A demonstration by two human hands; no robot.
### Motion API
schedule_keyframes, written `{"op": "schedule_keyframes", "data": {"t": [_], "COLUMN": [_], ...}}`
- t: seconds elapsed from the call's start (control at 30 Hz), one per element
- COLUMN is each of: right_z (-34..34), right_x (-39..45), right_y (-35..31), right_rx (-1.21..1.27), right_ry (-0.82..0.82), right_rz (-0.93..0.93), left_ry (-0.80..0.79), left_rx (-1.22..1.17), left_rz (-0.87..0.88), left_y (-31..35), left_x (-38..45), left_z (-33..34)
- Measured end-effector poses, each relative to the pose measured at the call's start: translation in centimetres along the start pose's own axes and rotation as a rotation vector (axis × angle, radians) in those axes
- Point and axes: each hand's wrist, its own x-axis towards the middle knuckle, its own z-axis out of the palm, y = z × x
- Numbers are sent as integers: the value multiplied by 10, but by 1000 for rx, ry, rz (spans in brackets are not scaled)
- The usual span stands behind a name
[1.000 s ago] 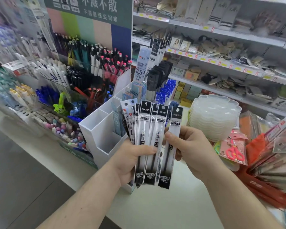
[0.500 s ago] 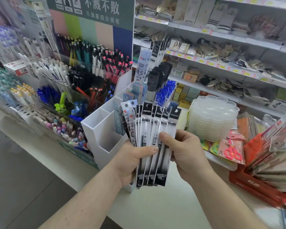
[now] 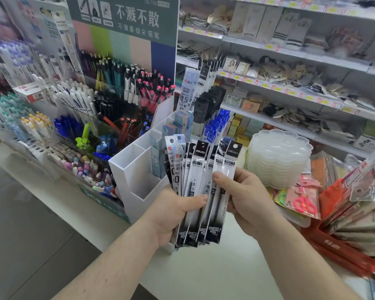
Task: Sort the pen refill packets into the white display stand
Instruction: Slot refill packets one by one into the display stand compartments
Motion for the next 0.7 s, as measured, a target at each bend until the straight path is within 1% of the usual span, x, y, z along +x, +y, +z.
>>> {"op": "schedule_keyframes", "data": {"t": [0.17,0.3,0.37,0.57,0.7], "right_z": [5,5,3,-7,-2], "right_x": [-4,-4,-4,-4,-3], "right_y": [3,4,4,-2,1], "right_rx": [83,57,49,163,113], "right_ry": [35,79,93,77,80], "right_rz": [-50,-85,-79,-51,-63], "left_ry": [-41,-86,-82,75,-12], "left_rx": [-32,-175,-198,-119,-101], "left_rz": [13,-139,-180,-109,-35], "left_y": [-2,-5,-6,-2,0], "left_x": [1,0,-1,2,-2], "left_z": [0,2,2,4,11]}}
